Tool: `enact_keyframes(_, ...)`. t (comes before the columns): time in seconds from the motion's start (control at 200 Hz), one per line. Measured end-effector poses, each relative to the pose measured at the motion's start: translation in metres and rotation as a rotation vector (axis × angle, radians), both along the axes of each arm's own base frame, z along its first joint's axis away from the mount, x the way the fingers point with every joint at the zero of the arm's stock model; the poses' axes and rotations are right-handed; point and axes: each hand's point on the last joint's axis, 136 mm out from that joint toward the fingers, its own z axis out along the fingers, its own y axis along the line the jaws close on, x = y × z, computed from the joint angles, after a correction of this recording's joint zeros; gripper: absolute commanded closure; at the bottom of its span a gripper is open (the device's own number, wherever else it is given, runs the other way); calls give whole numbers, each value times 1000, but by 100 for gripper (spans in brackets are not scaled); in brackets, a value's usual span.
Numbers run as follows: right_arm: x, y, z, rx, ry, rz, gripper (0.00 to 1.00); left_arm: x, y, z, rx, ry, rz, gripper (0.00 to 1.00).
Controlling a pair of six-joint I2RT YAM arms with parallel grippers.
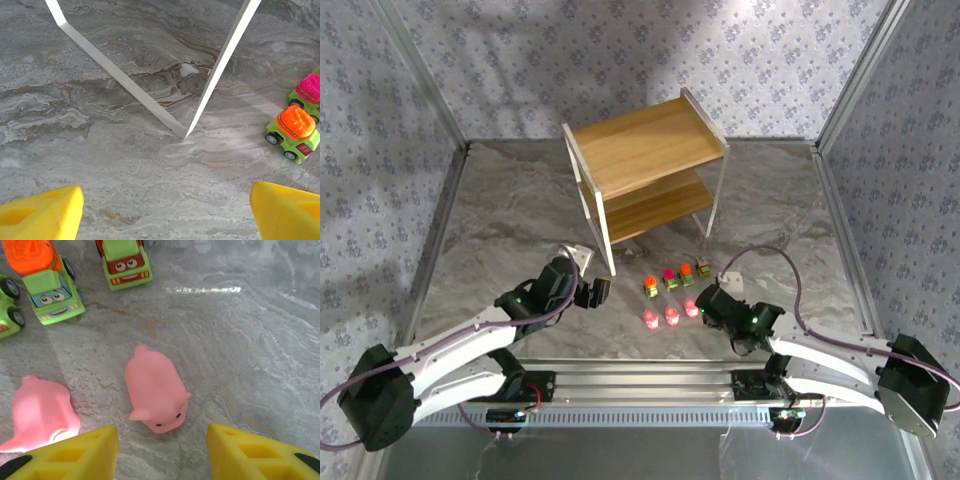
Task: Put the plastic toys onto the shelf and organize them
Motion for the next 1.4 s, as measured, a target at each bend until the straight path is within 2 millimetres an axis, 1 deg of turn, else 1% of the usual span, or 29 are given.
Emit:
enact_keyframes(0.16,3,0,2,3,-19,-8,49,1,0,3,-7,-9,0,14)
enact_keyframes(0.445,4,-1,-8,-13,-22,-26,52,2,2,14,-32,-37,7,14)
enact_keyframes(0.71,4,-2,-16,-7,-37,-33,53,3,3,13,-31,-36,13,14)
enact_keyframes(0.879,4,-3,-23,-13,-33,-33,53,3,3,8,-20,-21,11,14)
enact_keyframes(1.074,10,1,-21,6,-51,-33,53,3,3,5,-13,-12,8,14)
enact_keyframes(1.249,14,0,-21,0,-58,-36,53,3,3,4,-11,-10,9,14)
enact_keyframes(1.399,16,1,-23,-4,-56,-37,55,3,3,3,-8,-7,11,14)
